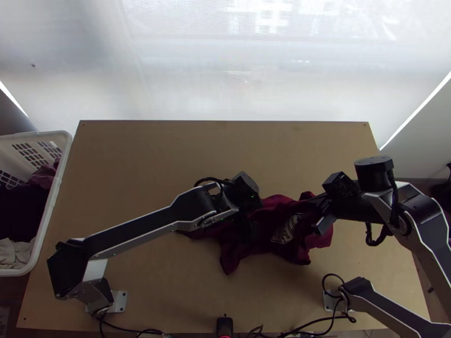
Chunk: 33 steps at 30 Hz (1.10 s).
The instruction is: Fold the t-shirt
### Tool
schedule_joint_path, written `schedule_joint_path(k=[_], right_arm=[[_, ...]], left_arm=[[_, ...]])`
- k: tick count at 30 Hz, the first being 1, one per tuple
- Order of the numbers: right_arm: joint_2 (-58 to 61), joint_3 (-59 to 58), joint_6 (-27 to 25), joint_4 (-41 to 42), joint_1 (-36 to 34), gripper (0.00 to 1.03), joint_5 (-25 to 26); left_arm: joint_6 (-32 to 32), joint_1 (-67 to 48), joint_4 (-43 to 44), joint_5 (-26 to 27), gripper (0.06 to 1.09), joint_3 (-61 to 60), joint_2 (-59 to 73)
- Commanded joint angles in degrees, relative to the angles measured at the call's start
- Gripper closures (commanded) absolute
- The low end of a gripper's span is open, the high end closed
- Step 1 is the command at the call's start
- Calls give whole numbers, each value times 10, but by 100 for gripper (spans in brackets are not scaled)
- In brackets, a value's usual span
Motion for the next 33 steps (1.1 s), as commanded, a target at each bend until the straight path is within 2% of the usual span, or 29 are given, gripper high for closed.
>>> schedule_joint_path(k=[1, 10, 19, 21, 25, 30, 33], right_arm=[[19, 2, 4, 14, -11, 100, 1], [34, 4, 6, 27, -19, 100, 0], [34, 30, 12, 25, -22, 100, 0], [34, 37, 12, 20, -22, 100, 0], [33, 41, 12, 13, -22, 100, 0], [30, 39, 11, 11, -22, 100, 0], [33, 38, 10, 11, -22, 100, 0]], left_arm=[[-22, -65, 19, -36, 12, 70, 65], [-52, -106, -6, -28, 12, 114, 87], [-63, -122, -6, -29, 12, 141, 135], [-52, -125, -5, -30, 15, 150, 146], [-37, -123, -5, -60, 15, 153, 157], [-5, -122, -5, -131, 15, 142, 145], [-4, -120, -5, -138, 15, 133, 140]])
